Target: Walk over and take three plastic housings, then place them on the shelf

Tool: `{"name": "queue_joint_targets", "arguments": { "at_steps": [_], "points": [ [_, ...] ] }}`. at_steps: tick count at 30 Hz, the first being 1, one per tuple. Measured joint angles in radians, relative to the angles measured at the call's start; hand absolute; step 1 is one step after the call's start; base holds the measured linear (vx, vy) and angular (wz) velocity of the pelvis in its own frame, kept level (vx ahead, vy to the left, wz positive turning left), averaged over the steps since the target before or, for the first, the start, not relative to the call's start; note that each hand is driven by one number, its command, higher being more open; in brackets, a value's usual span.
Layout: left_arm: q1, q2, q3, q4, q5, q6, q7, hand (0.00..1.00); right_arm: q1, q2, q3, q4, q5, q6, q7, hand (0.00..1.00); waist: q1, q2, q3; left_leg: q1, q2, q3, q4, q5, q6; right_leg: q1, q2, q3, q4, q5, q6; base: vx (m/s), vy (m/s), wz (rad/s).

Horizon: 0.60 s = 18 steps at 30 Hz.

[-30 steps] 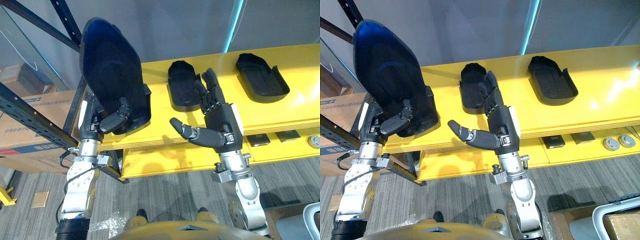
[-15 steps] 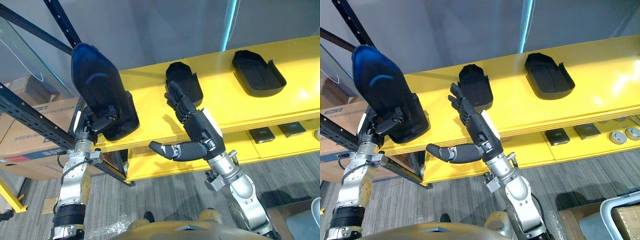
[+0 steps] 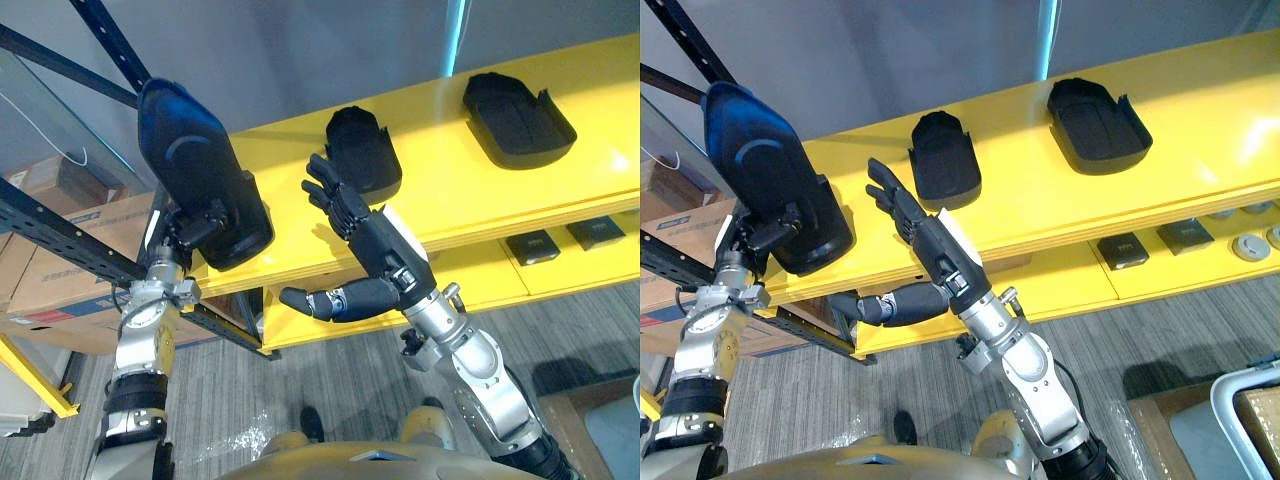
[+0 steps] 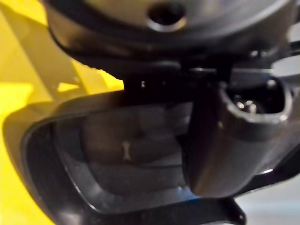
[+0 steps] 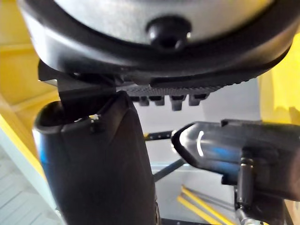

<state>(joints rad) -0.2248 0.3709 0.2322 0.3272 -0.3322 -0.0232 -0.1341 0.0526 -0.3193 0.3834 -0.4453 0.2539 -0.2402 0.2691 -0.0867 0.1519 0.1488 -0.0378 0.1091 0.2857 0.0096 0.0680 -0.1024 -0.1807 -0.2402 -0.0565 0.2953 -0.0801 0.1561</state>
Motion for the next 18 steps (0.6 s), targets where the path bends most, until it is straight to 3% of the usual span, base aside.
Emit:
{"name": "queue_joint_targets", "arguments": {
  "at_steps": [3,10,18],
  "points": [
    [-0.084,0.005,0.005,0.027,-0.020,0.022,0.023,1.00,-0.035,0.000,0.001,-0.040,0.002,0.003,-0.001,1.00,-0.002,0.002,0.030,-0.031,-0.001,0.003,-0.002,0.012,0.006,-0.037,0.000,0.007,0.003,0.008,0.005,-0.02,0.001,-0.03],
    [-0.236,0.042,0.011,0.107,-0.052,0.097,0.121,1.00,-0.107,-0.001,0.017,-0.043,0.003,0.020,-0.037,1.00,-0.025,-0.026,0.115,-0.066,-0.007,0.007,-0.016,0.030,0.009,-0.085,-0.002,0.014,0.019,0.017,0.007,0.02,-0.003,0.01],
    [-0.309,0.072,0.010,0.118,-0.048,0.131,0.188,1.00,-0.107,-0.001,0.021,-0.043,0.003,0.041,-0.068,1.00,-0.025,-0.032,0.145,-0.076,-0.008,0.010,-0.021,0.030,0.009,-0.097,-0.002,0.014,0.016,0.016,0.006,0.04,-0.006,0.00]
  ]
}}
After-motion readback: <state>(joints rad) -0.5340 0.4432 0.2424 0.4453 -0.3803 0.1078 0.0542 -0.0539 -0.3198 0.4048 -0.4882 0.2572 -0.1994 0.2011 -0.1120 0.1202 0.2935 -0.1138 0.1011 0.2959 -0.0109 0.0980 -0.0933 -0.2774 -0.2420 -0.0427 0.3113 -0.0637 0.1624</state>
